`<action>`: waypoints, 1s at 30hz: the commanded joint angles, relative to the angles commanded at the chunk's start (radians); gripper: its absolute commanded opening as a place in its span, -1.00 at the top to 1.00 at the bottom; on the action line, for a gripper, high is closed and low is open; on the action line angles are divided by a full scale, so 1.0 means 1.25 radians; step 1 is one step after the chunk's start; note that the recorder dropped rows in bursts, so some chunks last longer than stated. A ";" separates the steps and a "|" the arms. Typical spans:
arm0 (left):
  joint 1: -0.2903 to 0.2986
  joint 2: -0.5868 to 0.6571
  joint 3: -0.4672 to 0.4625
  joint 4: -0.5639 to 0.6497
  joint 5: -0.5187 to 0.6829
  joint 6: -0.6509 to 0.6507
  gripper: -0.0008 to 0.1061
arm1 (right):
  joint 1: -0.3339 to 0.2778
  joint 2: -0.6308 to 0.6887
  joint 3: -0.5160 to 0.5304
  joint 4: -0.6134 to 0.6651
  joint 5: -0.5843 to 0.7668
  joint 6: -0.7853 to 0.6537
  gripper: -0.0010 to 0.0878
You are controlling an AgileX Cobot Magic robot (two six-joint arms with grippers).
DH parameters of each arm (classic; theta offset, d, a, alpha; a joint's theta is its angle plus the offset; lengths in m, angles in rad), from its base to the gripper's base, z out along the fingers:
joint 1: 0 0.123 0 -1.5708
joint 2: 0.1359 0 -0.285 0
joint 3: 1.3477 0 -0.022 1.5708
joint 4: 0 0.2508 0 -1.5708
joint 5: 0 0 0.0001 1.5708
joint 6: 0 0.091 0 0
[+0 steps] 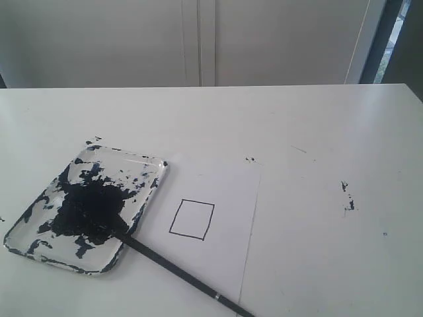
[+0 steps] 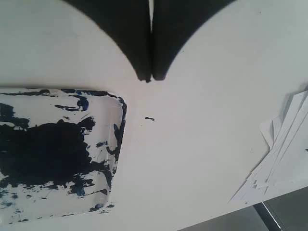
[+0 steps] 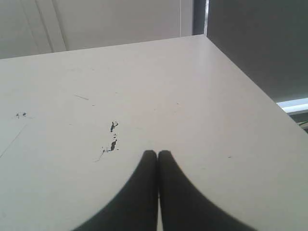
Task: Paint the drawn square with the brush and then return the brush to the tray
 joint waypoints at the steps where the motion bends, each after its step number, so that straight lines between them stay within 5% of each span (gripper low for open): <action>1: 0.000 0.000 0.000 0.000 0.000 0.000 0.99 | 0.000 0.000 0.000 0.000 0.000 0.000 0.98; 12: 0.000 0.000 0.000 0.000 0.000 0.000 0.99 | -0.009 0.062 -0.016 0.002 0.004 0.000 0.98; 17: 0.000 0.000 0.000 0.000 0.000 0.000 0.99 | -0.041 0.266 -0.136 0.002 0.021 0.000 0.98; 30: 0.000 0.000 0.000 0.000 0.000 0.000 0.99 | -0.053 0.466 -0.496 0.002 0.016 0.000 0.98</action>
